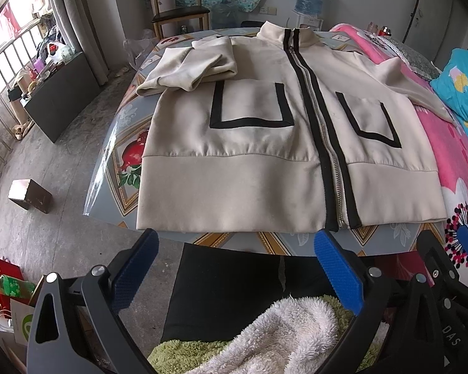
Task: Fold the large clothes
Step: 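Move both tools toward the cream jacket lying flat on the table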
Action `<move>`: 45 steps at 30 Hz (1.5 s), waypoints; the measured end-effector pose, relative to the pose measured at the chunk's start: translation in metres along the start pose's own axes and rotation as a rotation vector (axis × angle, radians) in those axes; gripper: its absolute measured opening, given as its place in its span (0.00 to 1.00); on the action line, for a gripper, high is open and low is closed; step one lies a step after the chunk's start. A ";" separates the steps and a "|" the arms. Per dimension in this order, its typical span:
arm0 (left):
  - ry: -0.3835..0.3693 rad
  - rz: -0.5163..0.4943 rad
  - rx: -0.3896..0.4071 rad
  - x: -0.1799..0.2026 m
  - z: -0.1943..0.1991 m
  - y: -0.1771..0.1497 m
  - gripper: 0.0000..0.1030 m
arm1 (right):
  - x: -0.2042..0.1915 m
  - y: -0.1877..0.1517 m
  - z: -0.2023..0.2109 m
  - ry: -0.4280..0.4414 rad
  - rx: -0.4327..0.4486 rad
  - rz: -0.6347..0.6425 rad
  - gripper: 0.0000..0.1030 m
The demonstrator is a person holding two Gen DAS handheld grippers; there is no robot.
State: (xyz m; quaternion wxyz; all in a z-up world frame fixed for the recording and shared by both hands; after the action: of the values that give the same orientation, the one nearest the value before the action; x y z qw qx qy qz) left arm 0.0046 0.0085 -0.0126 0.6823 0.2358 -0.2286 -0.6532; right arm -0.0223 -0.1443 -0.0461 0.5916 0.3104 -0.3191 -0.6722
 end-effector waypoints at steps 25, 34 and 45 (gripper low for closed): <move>0.012 0.003 0.006 -0.005 0.001 0.001 0.95 | 0.000 0.001 0.000 -0.003 0.003 0.005 0.93; 0.024 0.017 0.018 -0.013 -0.005 0.009 0.95 | -0.006 0.016 -0.007 -0.022 -0.006 0.031 0.93; 0.050 0.024 0.034 -0.027 -0.020 0.041 0.95 | -0.020 0.044 -0.028 -0.067 -0.016 0.094 0.93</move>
State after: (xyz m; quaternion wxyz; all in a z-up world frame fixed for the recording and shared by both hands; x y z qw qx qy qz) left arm 0.0482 0.0373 -0.0029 0.6914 0.2611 -0.2255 -0.6348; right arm 0.0282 -0.1303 -0.0276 0.6138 0.2676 -0.3476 -0.6564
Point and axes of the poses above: each gripper's, at about its wrist camera, not at the fingertips, and z roughly against the way its jaws point, x to its right, y to its top, the point moved 1 cm from there along -z, roughly the way its jaws point, and after that the axes turned 9 degrees about x, right-handed, at the moved point
